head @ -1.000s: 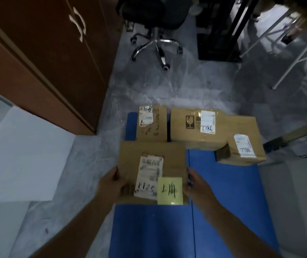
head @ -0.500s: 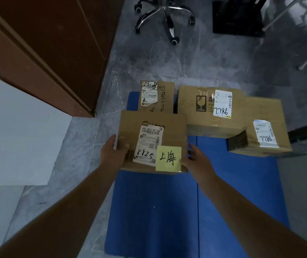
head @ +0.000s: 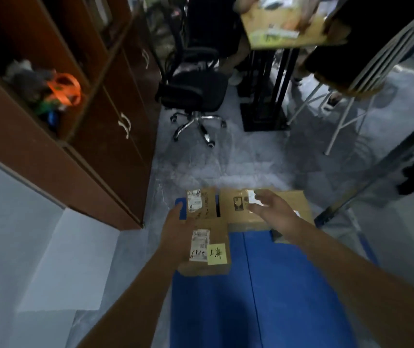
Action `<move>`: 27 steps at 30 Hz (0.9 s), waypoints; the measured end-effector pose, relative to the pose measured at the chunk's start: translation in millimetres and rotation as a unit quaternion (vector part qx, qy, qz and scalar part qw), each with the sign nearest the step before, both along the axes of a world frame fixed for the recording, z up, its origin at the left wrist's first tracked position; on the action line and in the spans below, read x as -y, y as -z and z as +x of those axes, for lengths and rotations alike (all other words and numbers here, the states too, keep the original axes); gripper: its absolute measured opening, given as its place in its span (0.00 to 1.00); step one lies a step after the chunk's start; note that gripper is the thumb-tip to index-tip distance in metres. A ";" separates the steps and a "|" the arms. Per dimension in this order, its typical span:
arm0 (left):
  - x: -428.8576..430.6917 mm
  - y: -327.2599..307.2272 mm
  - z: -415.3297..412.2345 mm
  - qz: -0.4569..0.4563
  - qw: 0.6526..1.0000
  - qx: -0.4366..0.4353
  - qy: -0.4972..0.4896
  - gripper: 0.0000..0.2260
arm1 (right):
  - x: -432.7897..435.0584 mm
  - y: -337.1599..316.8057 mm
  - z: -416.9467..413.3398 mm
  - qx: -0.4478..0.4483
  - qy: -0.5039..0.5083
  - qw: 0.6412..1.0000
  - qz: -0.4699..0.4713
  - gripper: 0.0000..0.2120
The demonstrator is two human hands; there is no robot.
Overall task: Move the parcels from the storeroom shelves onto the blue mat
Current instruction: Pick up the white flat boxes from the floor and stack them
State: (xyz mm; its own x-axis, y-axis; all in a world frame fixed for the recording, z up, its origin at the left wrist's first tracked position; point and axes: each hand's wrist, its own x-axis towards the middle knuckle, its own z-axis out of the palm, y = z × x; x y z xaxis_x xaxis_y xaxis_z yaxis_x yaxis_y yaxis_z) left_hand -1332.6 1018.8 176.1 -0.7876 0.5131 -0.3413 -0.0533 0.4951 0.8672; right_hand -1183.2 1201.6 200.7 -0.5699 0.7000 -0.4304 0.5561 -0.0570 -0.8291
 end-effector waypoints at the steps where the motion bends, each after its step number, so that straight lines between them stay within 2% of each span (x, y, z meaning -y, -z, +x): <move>1: 1.4 -27.3 2.0 -0.008 0.998 -0.042 0.037 0.20 | 1.0 -27.1 10.4 0.006 -0.021 0.999 0.032 0.26; 3: 3.8 -79.7 7.2 -0.016 0.989 -0.102 0.107 0.21 | 4.0 -76.0 28.9 0.004 -0.047 0.996 0.079 0.29; 6: 3.2 -141.1 15.3 -0.001 0.971 -0.136 0.195 0.26 | 14.3 -135.1 54.6 -0.017 -0.016 0.996 0.088 0.30; 10: -6.3 -188.2 16.9 -0.007 0.926 -0.236 0.294 0.29 | 37.2 -187.8 89.8 0.020 -0.006 0.989 0.143 0.32; 14: -17.0 -222.4 24.4 0.027 0.888 -0.278 0.365 0.30 | 72.5 -224.5 116.1 0.077 0.015 0.978 0.193 0.35; 18: -12.0 -242.7 56.7 0.054 0.827 -0.304 0.469 0.31 | 127.6 -250.0 143.1 0.125 0.089 0.956 0.252 0.33; 22: 7.5 -260.1 110.0 0.084 0.763 -0.302 0.566 0.32 | 196.5 -272.0 183.2 0.158 0.171 0.943 0.237 0.30; 27: 42.1 -284.2 193.7 0.124 0.677 -0.305 0.658 0.31 | 281.9 -292.4 250.4 0.199 0.282 0.908 0.238 0.35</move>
State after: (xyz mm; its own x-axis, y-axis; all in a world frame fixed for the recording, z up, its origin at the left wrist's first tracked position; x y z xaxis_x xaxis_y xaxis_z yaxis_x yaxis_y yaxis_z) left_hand -1138.9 976.7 460.4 0.4518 0.8897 0.0661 0.6980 -0.3986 0.5949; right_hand -932.8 919.7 493.1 0.0713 0.9929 -0.0954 0.8104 -0.1135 -0.5748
